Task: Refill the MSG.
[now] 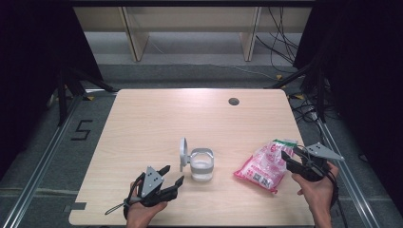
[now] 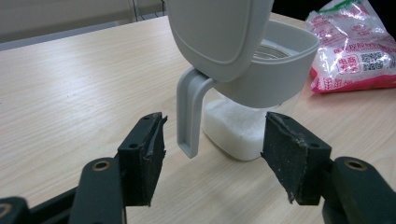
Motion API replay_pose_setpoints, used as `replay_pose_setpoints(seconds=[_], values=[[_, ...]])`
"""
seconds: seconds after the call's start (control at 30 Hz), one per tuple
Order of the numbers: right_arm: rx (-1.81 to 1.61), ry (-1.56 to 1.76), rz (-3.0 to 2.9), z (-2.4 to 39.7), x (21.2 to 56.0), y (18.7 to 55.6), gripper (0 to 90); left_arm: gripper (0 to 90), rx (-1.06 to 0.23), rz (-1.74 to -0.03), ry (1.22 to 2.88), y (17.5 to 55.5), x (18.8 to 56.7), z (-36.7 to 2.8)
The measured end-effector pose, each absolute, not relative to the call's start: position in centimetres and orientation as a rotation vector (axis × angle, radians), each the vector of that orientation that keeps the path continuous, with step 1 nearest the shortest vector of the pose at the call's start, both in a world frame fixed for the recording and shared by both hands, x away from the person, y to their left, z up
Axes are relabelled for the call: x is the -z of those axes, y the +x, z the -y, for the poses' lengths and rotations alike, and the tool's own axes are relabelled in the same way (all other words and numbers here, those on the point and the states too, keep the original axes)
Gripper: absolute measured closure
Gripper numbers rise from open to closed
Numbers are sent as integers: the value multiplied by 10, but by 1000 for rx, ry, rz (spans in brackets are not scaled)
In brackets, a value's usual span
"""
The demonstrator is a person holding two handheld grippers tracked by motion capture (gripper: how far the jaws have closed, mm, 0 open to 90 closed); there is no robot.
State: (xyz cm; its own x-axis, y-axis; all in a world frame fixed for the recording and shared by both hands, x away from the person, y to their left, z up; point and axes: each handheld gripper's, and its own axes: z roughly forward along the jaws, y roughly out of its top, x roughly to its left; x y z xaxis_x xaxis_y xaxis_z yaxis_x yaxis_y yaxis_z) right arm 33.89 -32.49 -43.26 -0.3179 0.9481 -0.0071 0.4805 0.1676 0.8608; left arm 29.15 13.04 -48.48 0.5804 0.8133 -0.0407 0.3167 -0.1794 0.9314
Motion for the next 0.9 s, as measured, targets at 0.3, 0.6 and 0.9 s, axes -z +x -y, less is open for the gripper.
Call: replay_pose_setpoints(seconds=[0.3, 0.6, 0.9], values=[[-1117, 1320, -1926, 304, 431, 330, 484, 403, -610, -947, 1735, 293, 483, -137], [-1148, 1204, -2081, 274, 440, 323, 467, 446, -615, -949, 1731, 296, 481, -140], [-1192, 1161, -2181, 254, 451, 314, 446, 469, -651, -943, 1748, 300, 477, -146]])
